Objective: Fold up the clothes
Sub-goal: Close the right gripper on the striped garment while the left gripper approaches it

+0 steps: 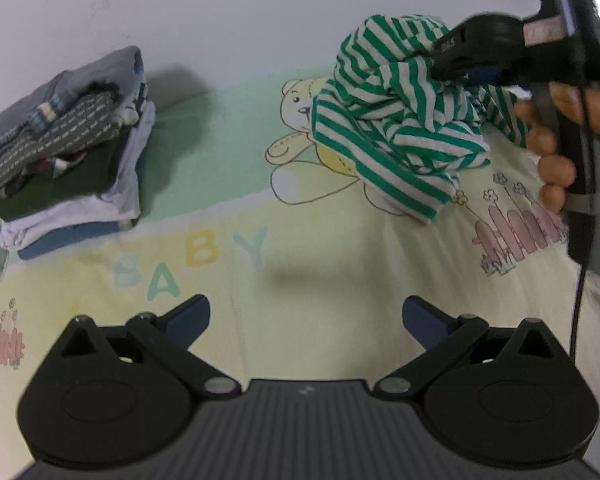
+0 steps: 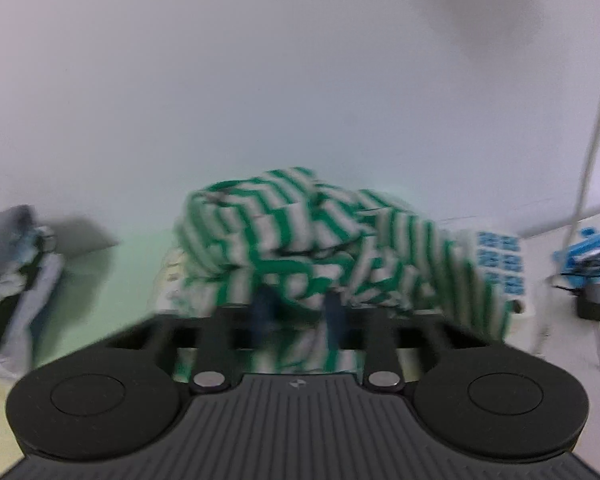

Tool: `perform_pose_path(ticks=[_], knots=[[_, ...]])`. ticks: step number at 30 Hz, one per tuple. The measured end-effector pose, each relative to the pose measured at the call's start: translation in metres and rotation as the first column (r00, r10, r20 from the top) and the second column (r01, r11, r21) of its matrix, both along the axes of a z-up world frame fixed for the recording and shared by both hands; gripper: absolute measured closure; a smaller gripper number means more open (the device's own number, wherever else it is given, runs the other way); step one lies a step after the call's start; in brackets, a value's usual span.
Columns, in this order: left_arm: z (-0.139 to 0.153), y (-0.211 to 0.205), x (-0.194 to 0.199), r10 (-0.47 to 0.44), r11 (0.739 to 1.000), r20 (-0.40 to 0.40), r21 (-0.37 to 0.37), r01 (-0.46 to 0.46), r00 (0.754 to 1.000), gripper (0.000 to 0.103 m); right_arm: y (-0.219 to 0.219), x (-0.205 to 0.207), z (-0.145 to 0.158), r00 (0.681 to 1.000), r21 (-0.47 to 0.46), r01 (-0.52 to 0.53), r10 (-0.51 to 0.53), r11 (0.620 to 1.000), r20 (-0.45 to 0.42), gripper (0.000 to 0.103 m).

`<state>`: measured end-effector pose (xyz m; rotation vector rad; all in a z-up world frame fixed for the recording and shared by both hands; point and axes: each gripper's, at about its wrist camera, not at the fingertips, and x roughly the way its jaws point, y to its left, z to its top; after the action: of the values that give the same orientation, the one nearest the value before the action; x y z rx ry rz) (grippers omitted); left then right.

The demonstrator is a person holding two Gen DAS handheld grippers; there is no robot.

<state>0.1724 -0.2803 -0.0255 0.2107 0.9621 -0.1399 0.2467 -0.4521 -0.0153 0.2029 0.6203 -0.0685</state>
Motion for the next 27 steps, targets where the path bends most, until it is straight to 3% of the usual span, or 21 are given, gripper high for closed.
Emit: perform_pose_path(ticks=[6, 14, 27], knots=[[-0.002, -0.001, -0.004, -0.004, 1.0, -0.005, -0.007, 0.004, 1.0, 0.001, 0.009, -0.045, 0.02, 0.992, -0.055, -0.097, 0.101, 0.994, 0.071, 0.097], [-0.008, -0.017, -0.022, -0.053, 0.999, 0.0, -0.001, 0.053, 0.999, 0.001, -0.003, -0.11, 0.034, 0.98, -0.044, -0.184, 0.187, 0.982, 0.07, 0.098], [-0.027, -0.017, -0.07, -0.098, 0.995, -0.019, 0.007, 0.098, 0.995, 0.001, -0.006, -0.196, 0.033, 0.938, 0.082, -0.347, 0.347, 0.934, 0.004, 0.103]])
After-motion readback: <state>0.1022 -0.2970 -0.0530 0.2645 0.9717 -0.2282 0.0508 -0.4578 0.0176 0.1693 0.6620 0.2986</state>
